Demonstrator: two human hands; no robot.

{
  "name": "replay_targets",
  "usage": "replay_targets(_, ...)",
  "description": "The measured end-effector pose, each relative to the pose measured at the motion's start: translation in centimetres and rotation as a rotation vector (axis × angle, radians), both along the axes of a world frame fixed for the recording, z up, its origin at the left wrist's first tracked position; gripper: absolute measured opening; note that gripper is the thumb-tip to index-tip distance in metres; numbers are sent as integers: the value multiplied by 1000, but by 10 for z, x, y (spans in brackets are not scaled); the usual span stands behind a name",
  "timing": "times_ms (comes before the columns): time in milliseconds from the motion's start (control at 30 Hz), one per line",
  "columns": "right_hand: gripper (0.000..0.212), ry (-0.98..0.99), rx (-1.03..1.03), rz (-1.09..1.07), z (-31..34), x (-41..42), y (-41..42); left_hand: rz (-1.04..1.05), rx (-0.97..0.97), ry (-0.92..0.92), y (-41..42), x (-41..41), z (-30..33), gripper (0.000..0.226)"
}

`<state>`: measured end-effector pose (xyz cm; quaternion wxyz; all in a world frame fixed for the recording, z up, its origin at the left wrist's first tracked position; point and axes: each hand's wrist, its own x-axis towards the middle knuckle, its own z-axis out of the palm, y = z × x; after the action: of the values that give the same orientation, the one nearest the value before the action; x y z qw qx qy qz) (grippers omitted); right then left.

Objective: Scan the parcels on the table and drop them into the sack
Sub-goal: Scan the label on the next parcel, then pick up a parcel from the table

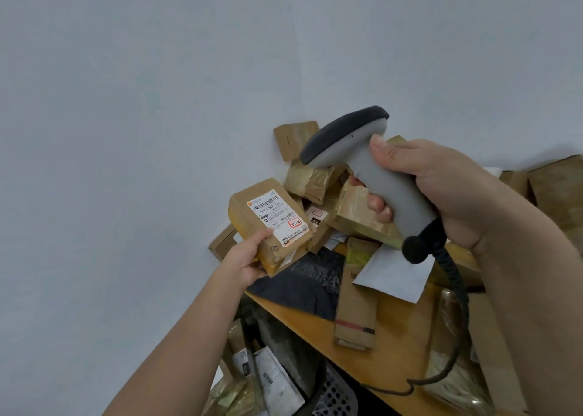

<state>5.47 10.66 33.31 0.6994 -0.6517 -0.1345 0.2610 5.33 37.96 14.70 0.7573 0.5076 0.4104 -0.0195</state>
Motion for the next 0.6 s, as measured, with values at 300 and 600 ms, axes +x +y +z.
replay_targets(300,24,138,-98,110,-86,-7,78,162,58,131,63,-75,-32,44)
replay_targets(600,45,384,-396,328,-242,-58,160,531,92,459,119,-202,-136,49)
